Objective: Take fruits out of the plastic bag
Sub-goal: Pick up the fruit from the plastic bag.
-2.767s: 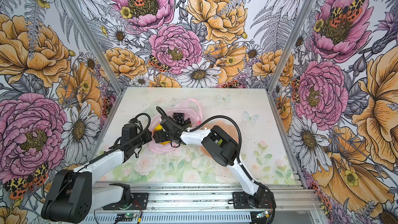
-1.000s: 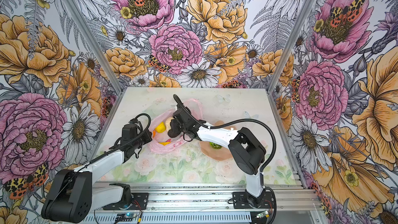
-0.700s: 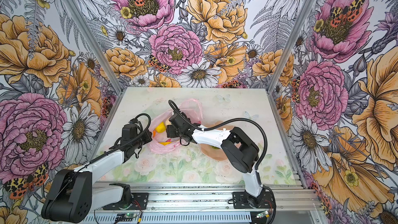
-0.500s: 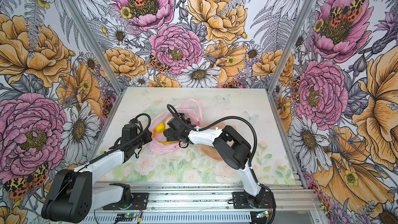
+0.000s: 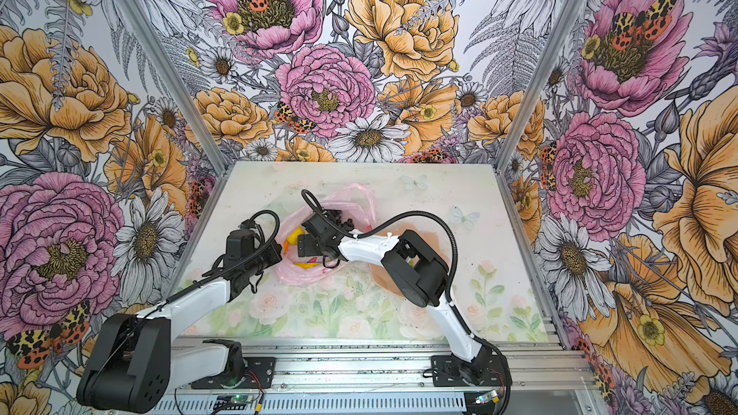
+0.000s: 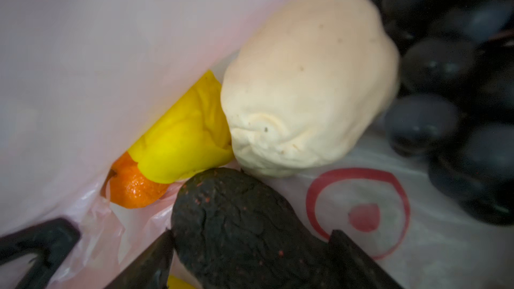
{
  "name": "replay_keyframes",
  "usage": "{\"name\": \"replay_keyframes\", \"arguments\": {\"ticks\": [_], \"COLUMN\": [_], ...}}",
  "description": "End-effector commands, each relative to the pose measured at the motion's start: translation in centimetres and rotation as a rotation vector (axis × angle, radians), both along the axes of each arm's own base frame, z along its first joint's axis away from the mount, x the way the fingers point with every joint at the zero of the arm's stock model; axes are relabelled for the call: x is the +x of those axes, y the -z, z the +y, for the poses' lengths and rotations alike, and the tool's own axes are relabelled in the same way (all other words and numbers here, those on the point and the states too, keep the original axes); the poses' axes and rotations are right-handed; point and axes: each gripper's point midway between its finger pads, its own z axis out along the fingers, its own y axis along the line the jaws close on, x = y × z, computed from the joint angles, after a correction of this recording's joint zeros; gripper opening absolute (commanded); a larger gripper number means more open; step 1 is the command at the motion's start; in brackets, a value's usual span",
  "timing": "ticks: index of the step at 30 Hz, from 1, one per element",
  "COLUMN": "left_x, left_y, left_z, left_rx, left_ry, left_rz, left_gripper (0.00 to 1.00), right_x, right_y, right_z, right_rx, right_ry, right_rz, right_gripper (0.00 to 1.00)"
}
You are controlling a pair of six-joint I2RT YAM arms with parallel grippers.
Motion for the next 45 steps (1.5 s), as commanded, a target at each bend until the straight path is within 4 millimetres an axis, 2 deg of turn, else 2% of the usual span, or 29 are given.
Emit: {"name": "replay_keyframes", "arguments": {"ticks": [1,5,8,12,15,25,33,37,39,42,45], "left_x": [0.1,0.1,0.0,0.1,0.1,0.2,0.2,0.2,0.2,0.2,0.1], "left_y": [-0.3,-0.3,-0.2,-0.3,-0.2,-0.2,-0.1,-0.2,-0.2,-0.3,-0.2], "left_z": [-0.3,-0.3,-0.2,-0.2,-0.2,-0.4,-0.6,-0.6,-0.6,-0.6,-0.7], "left_rx": [0.001,0.002,0.002,0.003,0.004,0.002,0.004,0.009,0.012,0.014,0.017], "left_ry": [0.011,0.012,0.01,0.008,0.01,0.018,0.025,0.025,0.024,0.025,0.025], "left_rz": [-0.019,-0.02,-0.017,-0.02,-0.018,-0.016,-0.012,-0.014,-0.014,-0.017,-0.017], "left_gripper": [0.0,0.0,0.0,0.0,0.0,0.0,0.0,0.0,0.0,0.0,0.0], "right_x": [0.7,0.3,0.1,0.1,0.1,-0.8,-2.3,-2.2,-1.6,-1.5,-1.7], "right_y": [1.3,1.8,1.5,0.0,-1.2,-6.7,-11.0,-12.6,-13.0,-13.4,-12.9], "right_z": [0.1,0.3,0.6,0.7,0.4,-1.3,-5.6,-9.5,-12.1,-15.3,-18.6], "right_rx": [-0.03,-0.034,-0.033,-0.022,-0.024,0.013,0.049,0.062,0.061,0.063,0.055], "right_ry": [-0.031,-0.049,-0.064,-0.076,-0.078,-0.093,-0.067,0.004,0.057,0.11,0.164], "right_rz": [-0.01,-0.001,-0.009,-0.035,-0.063,-0.135,-0.169,-0.18,-0.186,-0.19,-0.175], "right_gripper": [0.89,0.82,0.73,0.56,0.48,0.45,0.45,0.45,0.44,0.44,0.44]}}
